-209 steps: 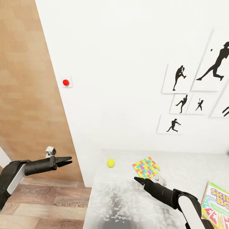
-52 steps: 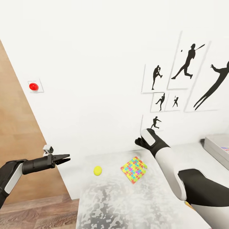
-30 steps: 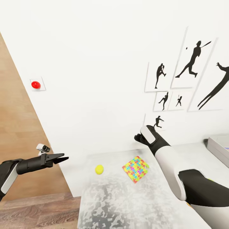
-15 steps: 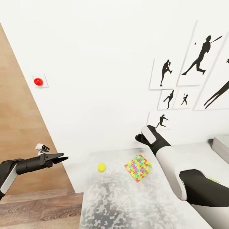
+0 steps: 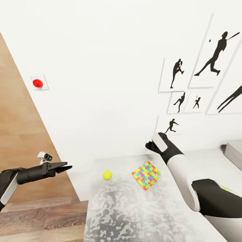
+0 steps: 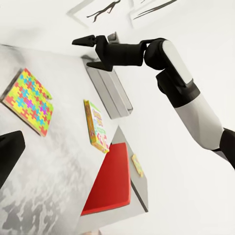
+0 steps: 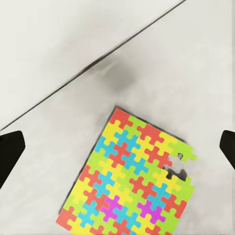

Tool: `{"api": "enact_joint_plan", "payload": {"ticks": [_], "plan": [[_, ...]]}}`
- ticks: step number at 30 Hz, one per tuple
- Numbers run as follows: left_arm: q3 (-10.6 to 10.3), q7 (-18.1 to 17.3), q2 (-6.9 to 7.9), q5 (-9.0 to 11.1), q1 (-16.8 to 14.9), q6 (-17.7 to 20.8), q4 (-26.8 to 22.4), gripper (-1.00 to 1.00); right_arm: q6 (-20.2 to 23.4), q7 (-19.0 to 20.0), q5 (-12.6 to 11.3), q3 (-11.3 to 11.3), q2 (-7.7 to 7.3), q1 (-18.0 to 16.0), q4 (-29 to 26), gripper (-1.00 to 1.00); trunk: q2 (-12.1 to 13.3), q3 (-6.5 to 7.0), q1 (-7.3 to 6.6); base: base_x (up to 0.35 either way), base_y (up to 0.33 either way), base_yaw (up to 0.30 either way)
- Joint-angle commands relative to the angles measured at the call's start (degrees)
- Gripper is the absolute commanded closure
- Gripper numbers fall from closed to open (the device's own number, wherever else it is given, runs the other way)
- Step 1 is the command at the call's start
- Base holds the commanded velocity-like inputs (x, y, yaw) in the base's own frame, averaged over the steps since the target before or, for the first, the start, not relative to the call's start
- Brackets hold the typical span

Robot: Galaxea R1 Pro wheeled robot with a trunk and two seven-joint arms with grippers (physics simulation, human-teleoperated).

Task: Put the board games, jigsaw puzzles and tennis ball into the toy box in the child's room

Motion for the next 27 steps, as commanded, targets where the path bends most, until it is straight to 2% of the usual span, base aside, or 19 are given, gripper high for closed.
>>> {"api": "enact_joint_plan", "payload": {"ticks": [1,27], "plan": [[-0.02,-0.15,0.03,0.08,-0.03,0.6,-0.02,-1.0,0.17,-0.42,-0.47,0.35,-0.05,-0.05,-0.01,-1.0,-0.13,-0.21,0.03,0.0,0.0,-0.074],[-0.02,-0.06,0.37,0.08,-0.03,0.52,-0.02,-1.0,0.37,-0.86,-0.39,0.22,0.02,-1.3,0.09,-1.0,-0.13,-2.39,0.03,0.0,0.0,-0.008]]}}
